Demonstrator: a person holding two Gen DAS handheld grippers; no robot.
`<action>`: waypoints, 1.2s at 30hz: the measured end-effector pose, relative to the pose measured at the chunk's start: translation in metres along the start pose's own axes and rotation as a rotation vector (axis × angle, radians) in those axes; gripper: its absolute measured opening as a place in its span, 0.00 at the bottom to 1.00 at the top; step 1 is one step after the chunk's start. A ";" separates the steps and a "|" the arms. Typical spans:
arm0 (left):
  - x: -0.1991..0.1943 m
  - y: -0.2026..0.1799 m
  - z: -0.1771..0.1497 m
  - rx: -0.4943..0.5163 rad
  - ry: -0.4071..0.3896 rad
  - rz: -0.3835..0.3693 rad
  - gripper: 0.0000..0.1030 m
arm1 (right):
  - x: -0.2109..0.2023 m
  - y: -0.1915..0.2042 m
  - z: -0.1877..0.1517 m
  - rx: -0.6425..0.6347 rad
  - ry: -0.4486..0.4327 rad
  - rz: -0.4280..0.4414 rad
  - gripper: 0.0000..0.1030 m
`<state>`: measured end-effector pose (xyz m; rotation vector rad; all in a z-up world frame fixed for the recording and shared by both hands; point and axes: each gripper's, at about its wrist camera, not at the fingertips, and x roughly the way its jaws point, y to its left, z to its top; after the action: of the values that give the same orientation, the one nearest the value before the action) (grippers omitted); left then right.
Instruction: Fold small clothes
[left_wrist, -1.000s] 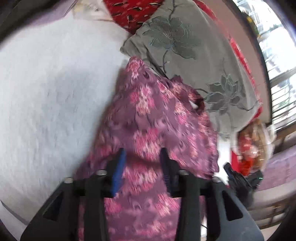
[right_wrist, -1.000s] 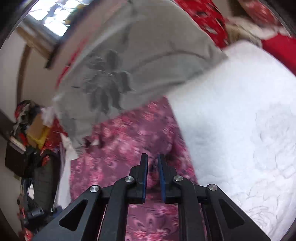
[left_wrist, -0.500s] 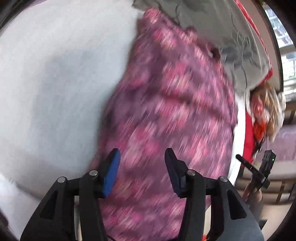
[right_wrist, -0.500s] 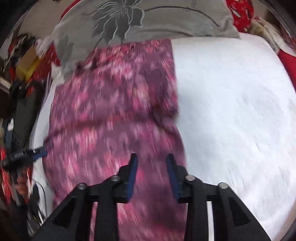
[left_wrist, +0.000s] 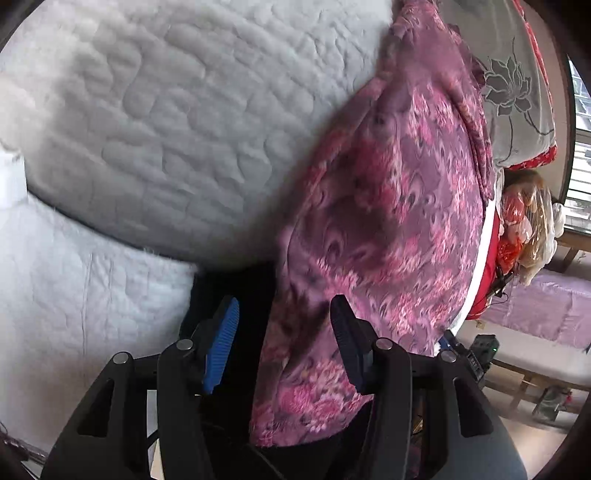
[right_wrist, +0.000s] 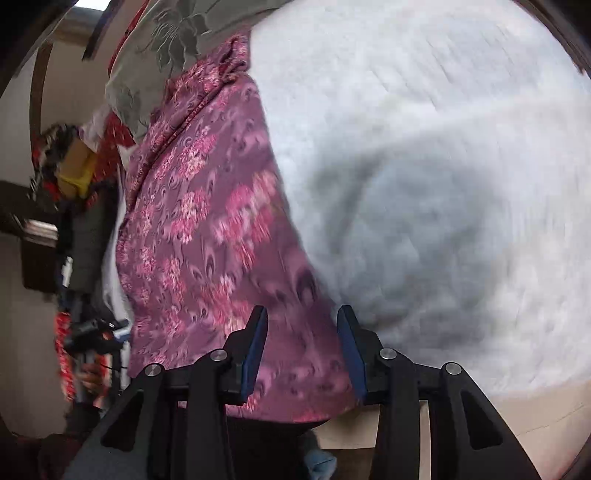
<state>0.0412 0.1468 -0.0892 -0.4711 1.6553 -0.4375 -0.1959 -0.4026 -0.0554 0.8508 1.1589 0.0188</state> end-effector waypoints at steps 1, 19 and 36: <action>0.000 0.000 -0.003 0.003 0.003 -0.006 0.52 | 0.004 -0.005 -0.007 0.018 0.016 0.000 0.55; -0.022 -0.048 -0.048 0.226 -0.010 -0.066 0.02 | 0.011 0.022 -0.043 -0.185 0.075 0.232 0.11; -0.083 -0.115 0.065 0.183 -0.289 -0.314 0.02 | -0.042 0.114 0.076 -0.217 -0.263 0.402 0.10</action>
<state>0.1224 0.0935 0.0335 -0.6287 1.2529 -0.7110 -0.1075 -0.3850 0.0554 0.8512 0.7122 0.3469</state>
